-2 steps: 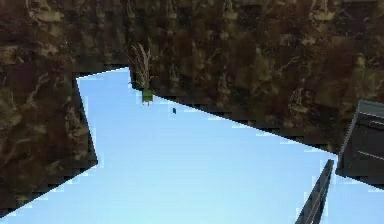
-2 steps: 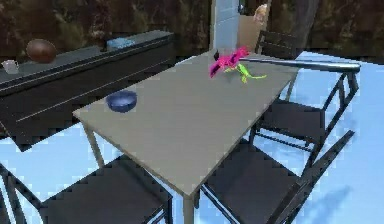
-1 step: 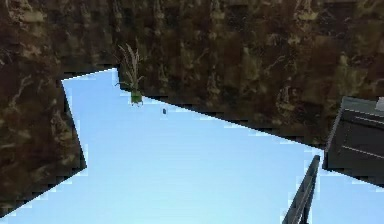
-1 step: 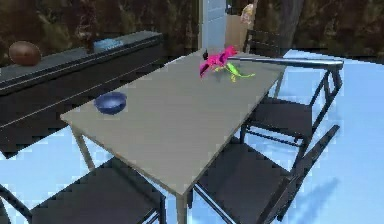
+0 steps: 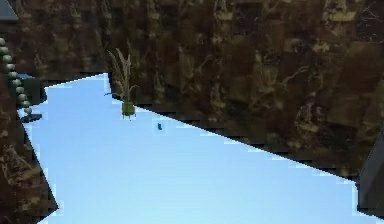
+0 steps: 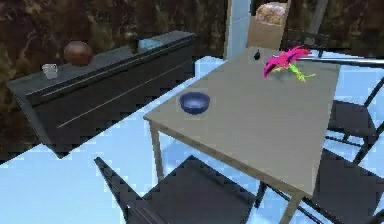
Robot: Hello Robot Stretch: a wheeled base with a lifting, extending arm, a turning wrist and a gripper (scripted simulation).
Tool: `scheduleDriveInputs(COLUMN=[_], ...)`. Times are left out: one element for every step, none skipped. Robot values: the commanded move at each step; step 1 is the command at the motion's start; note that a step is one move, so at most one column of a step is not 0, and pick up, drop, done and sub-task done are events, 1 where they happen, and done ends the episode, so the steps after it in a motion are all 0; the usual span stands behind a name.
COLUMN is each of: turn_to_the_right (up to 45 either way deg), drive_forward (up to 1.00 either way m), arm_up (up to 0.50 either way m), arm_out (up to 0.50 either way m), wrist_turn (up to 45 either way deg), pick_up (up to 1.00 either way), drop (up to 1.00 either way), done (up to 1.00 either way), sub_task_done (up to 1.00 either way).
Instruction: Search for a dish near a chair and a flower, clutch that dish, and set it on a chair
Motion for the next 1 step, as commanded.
scheduleDriveInputs(turn_to_the_right=[30.0], drive_forward=[0.0], arm_up=[0.0], arm_out=[0.0], wrist_turn=[0.0], pick_up=[0.0], drop=[0.0], done=[0.0], sub_task_done=[0.0])
